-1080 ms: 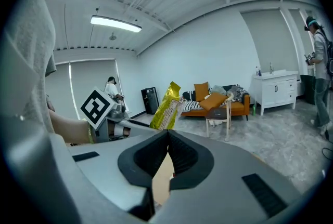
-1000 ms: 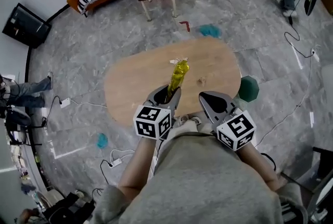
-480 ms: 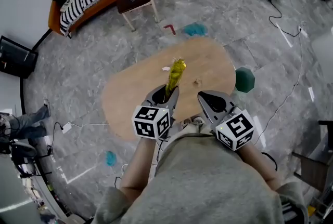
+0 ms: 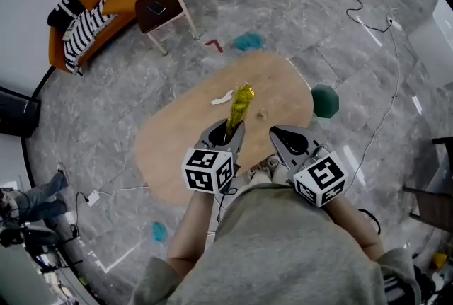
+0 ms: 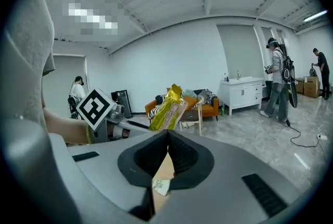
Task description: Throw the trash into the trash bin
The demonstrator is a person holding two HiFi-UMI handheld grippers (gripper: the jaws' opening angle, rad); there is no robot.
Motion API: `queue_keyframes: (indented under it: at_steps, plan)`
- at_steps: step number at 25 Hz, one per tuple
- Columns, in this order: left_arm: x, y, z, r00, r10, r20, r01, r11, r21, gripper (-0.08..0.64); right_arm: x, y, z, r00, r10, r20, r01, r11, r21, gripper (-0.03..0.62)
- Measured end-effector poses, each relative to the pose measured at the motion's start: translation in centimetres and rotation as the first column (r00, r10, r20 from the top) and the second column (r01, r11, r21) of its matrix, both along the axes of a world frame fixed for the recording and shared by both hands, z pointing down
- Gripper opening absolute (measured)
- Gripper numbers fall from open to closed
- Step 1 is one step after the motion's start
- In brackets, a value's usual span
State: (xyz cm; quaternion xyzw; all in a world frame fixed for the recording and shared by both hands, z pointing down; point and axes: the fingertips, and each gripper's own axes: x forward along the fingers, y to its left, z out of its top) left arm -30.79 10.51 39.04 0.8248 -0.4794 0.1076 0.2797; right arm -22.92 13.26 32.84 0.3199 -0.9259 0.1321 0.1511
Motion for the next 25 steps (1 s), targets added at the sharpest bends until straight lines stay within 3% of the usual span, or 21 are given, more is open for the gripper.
queue_keyframes:
  at_steps: [12, 25]
  plan:
    - [3.0, -2.5, 0.3, 0.995, 0.100, 0.001, -0.100, 0.995, -0.004, 0.126, 2.4, -2.0, 0.1, 0.996, 0.086, -0.001, -0.086, 0.996, 0.003, 0.009]
    - [9.1, -5.9, 0.4, 0.995, 0.100, -0.003, -0.100, 0.995, -0.022, 0.126, 8.4, -5.8, -0.5, 0.995, 0.100, 0.014, -0.100, 0.995, 0.008, 0.009]
